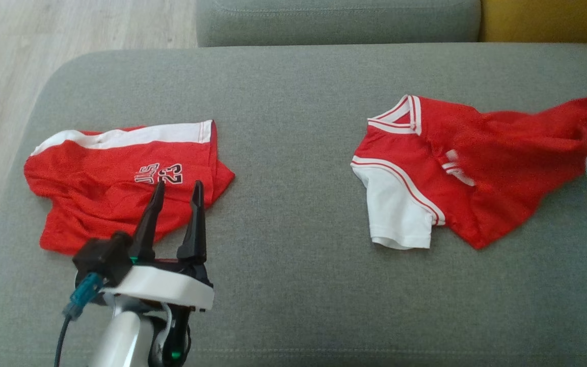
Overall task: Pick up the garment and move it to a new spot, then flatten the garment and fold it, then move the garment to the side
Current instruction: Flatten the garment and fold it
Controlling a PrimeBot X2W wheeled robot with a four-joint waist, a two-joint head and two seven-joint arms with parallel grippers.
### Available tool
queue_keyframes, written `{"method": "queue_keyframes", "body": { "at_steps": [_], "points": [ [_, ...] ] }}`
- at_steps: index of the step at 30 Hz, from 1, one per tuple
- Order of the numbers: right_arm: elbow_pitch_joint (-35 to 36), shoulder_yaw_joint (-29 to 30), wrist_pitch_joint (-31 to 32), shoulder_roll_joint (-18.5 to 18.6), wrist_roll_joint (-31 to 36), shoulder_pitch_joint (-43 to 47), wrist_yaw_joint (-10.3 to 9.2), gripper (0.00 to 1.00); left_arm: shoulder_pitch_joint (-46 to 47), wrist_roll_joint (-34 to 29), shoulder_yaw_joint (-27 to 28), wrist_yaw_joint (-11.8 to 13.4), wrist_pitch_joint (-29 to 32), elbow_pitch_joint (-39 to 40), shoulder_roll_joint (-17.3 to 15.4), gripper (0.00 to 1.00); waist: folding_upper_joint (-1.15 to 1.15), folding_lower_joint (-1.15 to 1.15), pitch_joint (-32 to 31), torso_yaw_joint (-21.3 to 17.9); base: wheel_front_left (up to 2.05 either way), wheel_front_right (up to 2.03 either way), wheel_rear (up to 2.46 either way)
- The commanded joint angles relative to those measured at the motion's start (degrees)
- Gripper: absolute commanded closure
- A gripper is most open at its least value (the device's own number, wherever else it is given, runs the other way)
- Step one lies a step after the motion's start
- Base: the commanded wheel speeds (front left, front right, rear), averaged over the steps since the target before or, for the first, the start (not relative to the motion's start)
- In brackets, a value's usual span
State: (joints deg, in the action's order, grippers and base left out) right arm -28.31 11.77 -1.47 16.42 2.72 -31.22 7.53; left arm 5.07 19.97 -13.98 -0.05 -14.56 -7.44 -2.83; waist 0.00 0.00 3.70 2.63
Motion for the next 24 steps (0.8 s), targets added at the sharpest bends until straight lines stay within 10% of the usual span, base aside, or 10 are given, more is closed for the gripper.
{"method": "queue_keyframes", "body": {
  "at_steps": [1,13,24],
  "points": [
    [3.32,-0.97,-1.46,-0.8,0.99,-1.84,-0.04,0.0,2.77,-0.26,2.1,-0.16,-0.44,1.77,-0.05,0.0,0.0,0.0,-0.48,0.14,0.0,0.0,0.0],
    [15.23,-7.3,-8.07,-11.29,-0.83,7.36,-0.04,0.0,1.18,-0.37,2.79,0.17,-0.44,2.92,-0.05,0.0,0.0,0.0,-3.84,0.22,0.0,0.0,0.0],
    [21.88,-15.11,-11.72,-13.51,-6.76,24.35,-0.04,0.0,-0.56,0.1,1.0,0.01,-0.44,4.2,-0.05,0.0,0.0,0.0,-4.64,-0.01,0.0,0.0,0.0]
  ]
}}
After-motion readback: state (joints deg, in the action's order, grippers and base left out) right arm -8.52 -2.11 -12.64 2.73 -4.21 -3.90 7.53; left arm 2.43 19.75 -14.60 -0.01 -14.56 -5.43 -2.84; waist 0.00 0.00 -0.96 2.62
